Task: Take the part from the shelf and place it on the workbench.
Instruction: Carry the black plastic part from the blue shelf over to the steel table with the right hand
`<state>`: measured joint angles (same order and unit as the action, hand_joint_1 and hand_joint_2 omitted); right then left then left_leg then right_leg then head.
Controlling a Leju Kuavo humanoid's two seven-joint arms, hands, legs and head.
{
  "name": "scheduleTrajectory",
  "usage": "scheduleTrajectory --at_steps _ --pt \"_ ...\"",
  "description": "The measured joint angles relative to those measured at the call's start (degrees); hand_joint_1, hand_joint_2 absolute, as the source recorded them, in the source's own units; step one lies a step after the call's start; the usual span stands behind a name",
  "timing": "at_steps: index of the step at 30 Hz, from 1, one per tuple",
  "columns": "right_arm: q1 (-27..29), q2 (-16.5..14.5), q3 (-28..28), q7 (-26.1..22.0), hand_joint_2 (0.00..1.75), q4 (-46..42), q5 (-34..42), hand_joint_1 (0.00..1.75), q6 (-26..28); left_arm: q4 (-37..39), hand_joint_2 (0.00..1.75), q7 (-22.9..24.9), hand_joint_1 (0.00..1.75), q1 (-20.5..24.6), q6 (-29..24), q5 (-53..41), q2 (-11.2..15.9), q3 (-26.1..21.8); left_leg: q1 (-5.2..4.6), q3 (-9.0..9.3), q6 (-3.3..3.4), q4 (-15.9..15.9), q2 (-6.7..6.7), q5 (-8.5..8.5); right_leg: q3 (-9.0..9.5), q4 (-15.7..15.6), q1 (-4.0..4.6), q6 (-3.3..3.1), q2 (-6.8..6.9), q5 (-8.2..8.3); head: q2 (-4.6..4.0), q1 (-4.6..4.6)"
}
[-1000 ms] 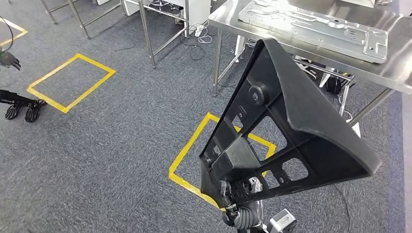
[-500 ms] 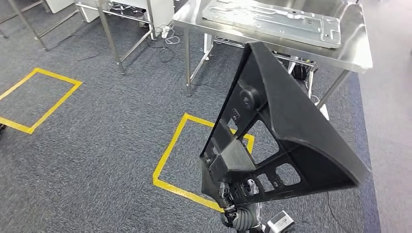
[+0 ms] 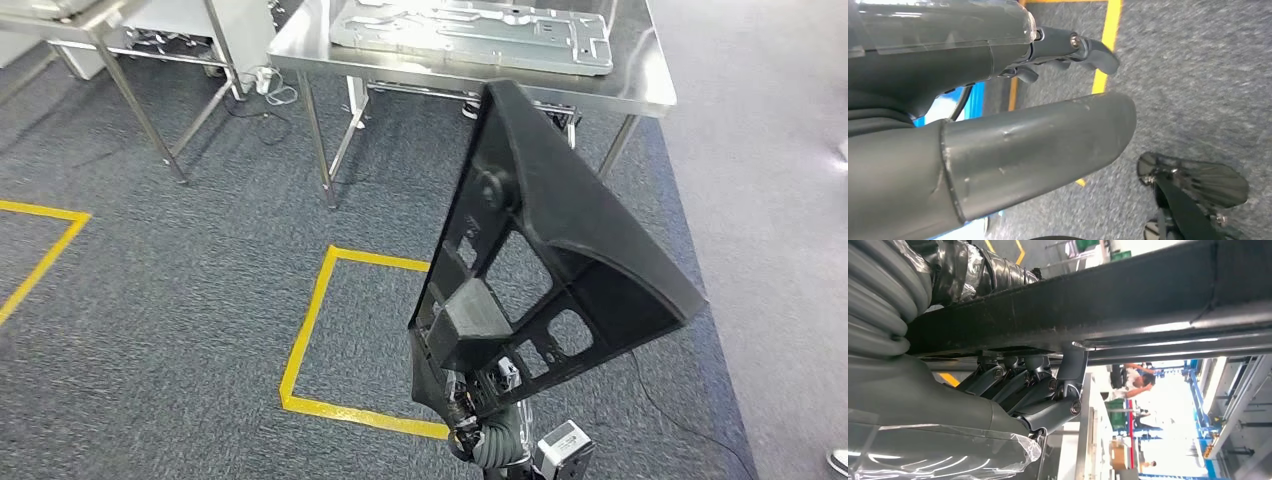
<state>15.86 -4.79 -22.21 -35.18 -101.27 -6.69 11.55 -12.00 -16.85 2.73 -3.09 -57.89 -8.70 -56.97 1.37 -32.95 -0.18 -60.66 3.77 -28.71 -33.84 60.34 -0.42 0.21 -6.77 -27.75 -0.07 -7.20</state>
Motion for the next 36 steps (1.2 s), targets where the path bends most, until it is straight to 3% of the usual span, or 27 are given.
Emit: scheduleTrajectory --at_steps 3,11,12,13,15,16,18,19,20,22,23,25,26,27,28,30,31,33,36 --pt "-0.01 0.02 -0.07 0.02 1.75 0.03 -0.15 1.75 0.32 0.00 0.00 -0.07 0.00 0.26 0.08 -0.12 0.00 -0.13 -0.26 0.03 0.52 0.05 -0.52 0.01 -0.17 -0.18 -0.30 0.49 -0.58 0.16 0.00 -0.01" --pt "-0.01 0.02 -0.07 0.02 1.75 0.03 -0.42 1.75 0.50 0.00 0.00 -0.05 0.00 0.28 0.08 -0.12 0.00 -0.17 -0.25 0.06 0.62 0.14 -0.66 0.03 -0.19 -0.26 -0.29 0.63 -0.70 0.14 0.00 0.00" --pt "0.00 0.03 -0.08 0.05 1.75 0.04 -0.75 1.75 0.71 -0.01 0.00 -0.05 0.00 0.30 0.12 -0.15 -0.04 -0.21 -0.12 0.20 0.86 0.39 -0.92 0.09 -0.18 -0.13 -0.26 0.76 -0.26 0.04 0.00 -0.01" --pt "-0.04 0.04 -0.15 0.10 1.75 0.05 -1.28 1.75 1.08 -0.01 0.00 -0.05 0.00 0.28 0.15 -0.22 -0.05 -0.29 -0.01 0.45 1.25 0.71 -1.29 0.10 -0.73 1.11 -0.19 1.03 1.19 -0.66 0.00 -0.01" --pt "-0.22 0.09 -0.44 0.25 1.75 0.19 -2.43 1.75 1.87 -0.02 0.00 -0.07 0.00 0.10 0.24 -0.50 -0.08 -0.52 0.13 1.03 2.00 1.25 -2.30 -0.05 -3.92 7.28 -0.21 1.67 4.67 -3.34 0.00 -0.04" --pt "-0.40 0.18 -0.72 0.34 1.75 0.38 -2.86 1.75 2.34 -0.02 0.00 -0.03 0.00 -0.04 0.27 -0.67 -0.04 -0.64 0.07 1.62 2.10 1.33 -2.87 -0.50 -5.41 9.37 -0.28 1.84 6.03 -3.21 0.00 -0.04" --pt "-0.79 0.49 -1.40 0.67 1.75 0.87 -3.47 1.75 3.36 -0.02 0.00 0.28 0.00 -0.11 0.37 -1.08 0.01 -0.79 0.01 3.20 1.29 1.75 -3.99 -1.85 -4.43 5.86 0.17 0.88 6.83 -0.78 0.00 -0.04" --pt "-0.95 0.63 -1.66 0.82 1.75 1.04 -3.66 1.75 3.79 -0.02 0.00 0.44 0.00 -0.05 0.41 -1.23 0.02 -0.82 0.00 4.09 0.75 2.15 -4.37 -2.45 -2.57 1.84 0.48 0.20 6.92 1.05 0.00 -0.03" --pt "-1.04 0.71 -1.83 0.92 1.75 1.11 -3.80 1.75 4.05 -0.03 0.00 0.59 0.00 0.06 0.43 -1.34 0.03 -0.85 0.01 4.79 0.22 2.47 -4.57 -2.88 -0.96 -0.85 0.54 -0.48 6.97 1.30 0.01 -0.02" --pt "-1.09 0.72 -1.90 0.91 1.75 1.13 -3.80 1.75 4.16 -0.04 0.00 0.67 0.00 0.20 0.43 -1.36 0.13 -0.88 -0.07 4.75 -0.18 0.73 -4.53 -3.87 0.61 -2.01 0.14 -1.13 6.80 0.97 0.01 0.00" --pt "-1.14 0.72 -1.97 0.92 1.75 1.16 -3.81 1.75 4.19 -0.04 0.00 0.72 0.00 0.26 0.44 -1.37 0.19 -0.90 -0.09 3.54 -0.28 -1.93 -4.44 -4.96 1.48 -2.50 -0.03 -1.43 6.80 0.69 0.01 0.01" --pt "-1.26 0.72 -2.11 0.98 1.75 1.30 -3.86 1.75 4.31 -0.04 0.00 0.81 0.00 0.20 0.47 -1.40 0.24 -0.95 -0.12 -1.12 -0.39 -9.33 -4.32 -7.35 2.61 -2.67 0.18 -1.87 6.82 -0.25 0.00 0.01" --pt "-1.30 0.73 -2.16 1.02 1.75 1.40 -3.88 1.75 4.38 -0.04 0.00 0.90 0.00 0.10 0.49 -1.43 0.25 -0.98 -0.12 -3.40 -0.45 -12.14 -4.32 -7.61 3.20 -2.66 0.26 -1.94 6.70 -0.81 0.00 0.01" --pt "-1.32 0.74 -2.20 1.07 1.75 1.50 -3.88 1.75 4.46 -0.04 0.00 0.97 0.00 -0.08 0.50 -1.44 0.28 -1.02 -0.12 -4.90 -0.48 -13.15 -4.31 -6.68 3.92 -2.65 0.33 -1.96 6.51 -1.40 0.00 0.02" --pt "-1.35 0.76 -2.24 1.10 1.75 1.57 -3.88 1.75 4.56 -0.04 0.00 1.03 0.00 -0.24 0.51 -1.48 0.33 -1.05 -0.13 -5.39 -0.45 -12.00 -4.31 -4.52 4.79 -2.64 0.36 -1.90 6.28 -2.07 0.00 0.01" --pt "-1.42 0.83 -2.36 1.19 1.75 1.69 -3.88 1.75 4.81 -0.04 0.00 1.09 0.00 -0.46 0.51 -1.65 0.52 -1.14 -0.17 -4.05 -0.18 -5.78 -4.28 0.95 6.64 -2.69 0.34 -1.55 5.92 -3.52 0.00 0.00" --pt "-1.51 0.88 -2.46 1.24 1.75 1.78 -3.87 1.75 4.97 -0.04 0.00 1.10 0.00 -0.47 0.53 -1.76 0.60 -1.19 -0.33 -2.94 0.01 -2.84 -4.23 2.46 7.27 -2.64 0.40 -1.21 5.82 -4.23 0.00 0.01" --pt "-1.70 1.03 -2.69 1.37 1.75 1.95 -3.82 1.75 5.30 -0.05 0.00 1.11 0.00 -0.32 0.57 -1.93 0.68 -1.28 -0.66 -1.60 0.66 -0.30 -4.11 2.15 7.88 -2.70 0.49 -0.53 5.81 -5.06 0.01 0.03" --pt "-1.93 1.32 -3.02 1.69 1.75 2.10 -3.64 1.75 5.61 -0.07 0.00 1.25 0.00 -0.17 0.58 -2.24 0.68 -1.61 -0.56 -0.31 1.66 1.18 -4.01 1.10 7.73 -1.39 0.51 0.44 5.94 -4.71 0.01 0.05"
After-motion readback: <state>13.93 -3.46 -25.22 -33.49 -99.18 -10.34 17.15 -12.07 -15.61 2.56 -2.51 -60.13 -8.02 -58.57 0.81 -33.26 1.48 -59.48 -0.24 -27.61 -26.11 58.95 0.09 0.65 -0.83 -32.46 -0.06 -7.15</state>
